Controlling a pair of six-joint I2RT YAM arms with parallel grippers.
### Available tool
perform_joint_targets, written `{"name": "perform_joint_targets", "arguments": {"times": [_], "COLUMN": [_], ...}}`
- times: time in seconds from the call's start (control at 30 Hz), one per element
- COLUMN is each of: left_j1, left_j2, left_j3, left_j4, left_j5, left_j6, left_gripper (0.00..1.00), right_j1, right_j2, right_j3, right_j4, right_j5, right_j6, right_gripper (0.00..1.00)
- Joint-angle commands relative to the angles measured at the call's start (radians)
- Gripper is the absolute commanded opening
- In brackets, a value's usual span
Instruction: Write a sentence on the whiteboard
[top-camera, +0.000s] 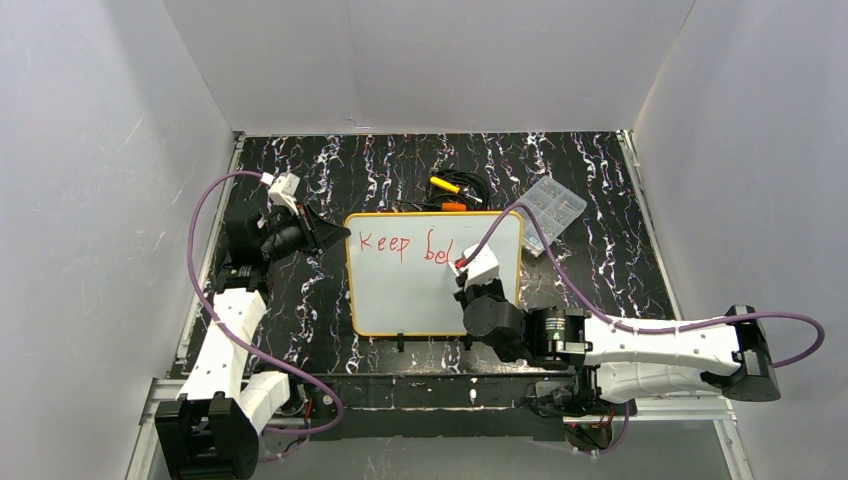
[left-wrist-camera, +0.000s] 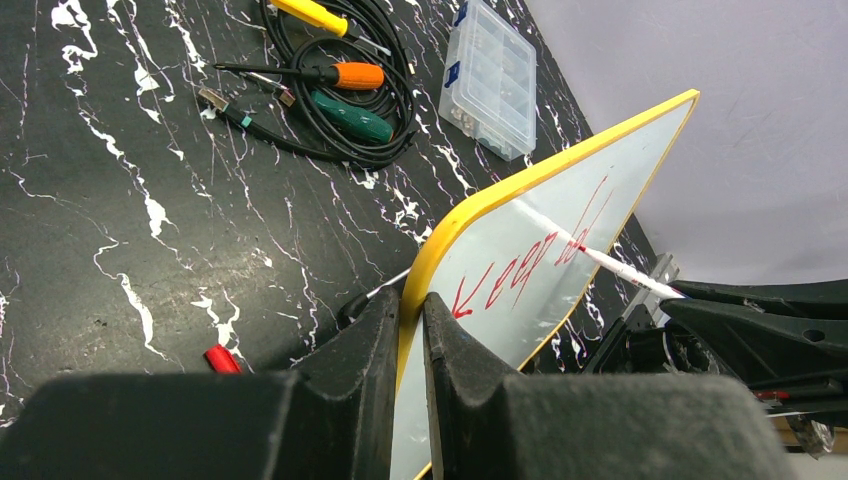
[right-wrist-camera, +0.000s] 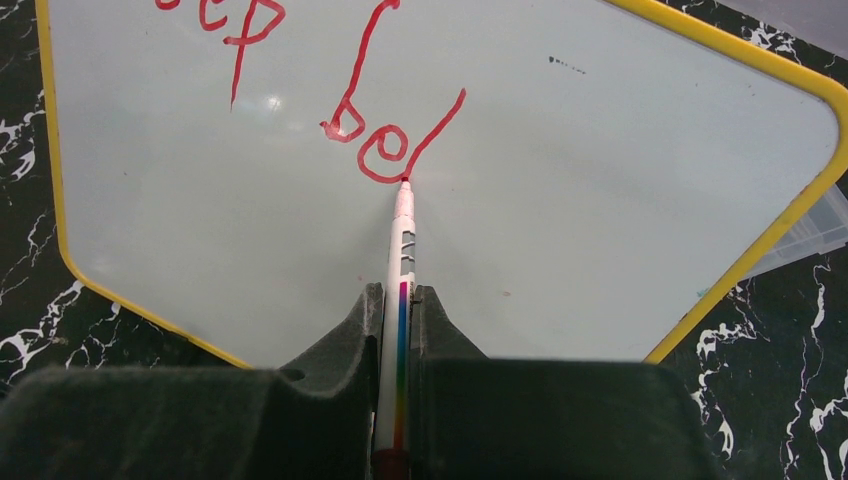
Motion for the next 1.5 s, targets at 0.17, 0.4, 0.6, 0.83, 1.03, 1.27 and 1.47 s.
{"name": "perform_joint_targets", "arguments": {"times": [0.17,0.4,0.6,0.83,1.03,1.27,1.47], "left_j1": [-0.008,-0.008,-0.008,-0.008,-0.008,-0.008,-0.008], "left_j2": [-0.017,-0.012,-0.010,-0.012,-0.016,-0.020,-0.020], "left_j3": [0.013,0.013,0.013,0.013,0.013,0.012,0.012], "left_j4": [-0.006,-0.007,-0.006,-0.004,-0.005,-0.004,-0.004], "left_j5": [0.036,0.036,0.036,0.038,0.038,0.038,0.038], "left_j6": [-0.001,-0.001,-0.001,-0.003,-0.003,-0.003,-0.003], "left_gripper": [0.01,0.01,0.01,0.01,0.01,0.01,0.01], "right_j1": [0.011,0.011,0.010,0.011,0.010,0.011,0.010], "right_j2": [-0.079,-0.027,-0.005,-0.001,-0.008,-0.034,-0.048], "right_j3": [0.006,0.014,0.010,0.006,0.010,0.013,0.006], "right_j4": [0.082,0.140,0.142,0.082,0.003,-0.084,-0.104], "right_j5": [0.064,0.103,0.119,0.117,0.094,0.052,0.072], "right_j6": [-0.017,-0.080,-0.098,-0.055,0.007,0.077,0.100], "right_gripper": [0.01,0.01,0.01,0.01,0.01,0.01,0.01]}}
